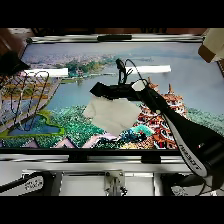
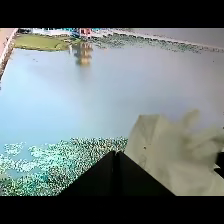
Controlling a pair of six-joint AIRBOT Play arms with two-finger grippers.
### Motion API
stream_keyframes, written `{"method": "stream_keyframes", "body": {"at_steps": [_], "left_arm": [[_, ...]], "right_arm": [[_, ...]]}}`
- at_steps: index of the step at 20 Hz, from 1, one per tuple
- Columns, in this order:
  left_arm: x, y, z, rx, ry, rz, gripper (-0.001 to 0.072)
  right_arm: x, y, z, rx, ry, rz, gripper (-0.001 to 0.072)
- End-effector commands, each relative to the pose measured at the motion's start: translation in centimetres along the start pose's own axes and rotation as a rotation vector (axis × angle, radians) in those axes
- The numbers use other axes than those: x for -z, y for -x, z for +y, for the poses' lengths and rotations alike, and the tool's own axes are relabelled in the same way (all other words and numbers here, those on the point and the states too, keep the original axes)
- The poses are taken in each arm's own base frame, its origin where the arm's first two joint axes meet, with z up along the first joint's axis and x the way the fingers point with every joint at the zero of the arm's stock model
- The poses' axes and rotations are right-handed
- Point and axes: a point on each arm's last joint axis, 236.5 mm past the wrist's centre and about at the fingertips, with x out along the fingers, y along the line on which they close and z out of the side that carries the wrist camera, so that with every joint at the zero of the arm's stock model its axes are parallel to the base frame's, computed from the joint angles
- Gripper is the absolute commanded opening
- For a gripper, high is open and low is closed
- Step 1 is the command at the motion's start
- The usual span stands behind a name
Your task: Fold the shirts.
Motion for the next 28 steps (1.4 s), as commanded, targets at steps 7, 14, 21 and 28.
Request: {"method": "stream_keyframes", "body": {"at_steps": [7,14,21,28], "left_arm": [[4.3,-2.1,-0.2,0.02,-0.048,0.133,0.0026],[4.8,-3.1,0.1,0.021,-0.034,0.142,0.0025],[4.9,-3.3,-0.6,0.03,-0.047,0.142,0.0026],[4.9,-3.3,-0.6,0.03,-0.048,0.142,0.0026]], "right_arm": [[0.3,14.9,-12.1,0.455,-0.037,0.234,0.0682],[10.0,17.8,-18.7,0.385,-0.52,0.321,0.0682],[8.6,14.2,-21.4,0.392,-0.602,0.065,0.0683],[9.5,10.5,-19.4,0.363,-0.578,0.083,0.0683]]}}
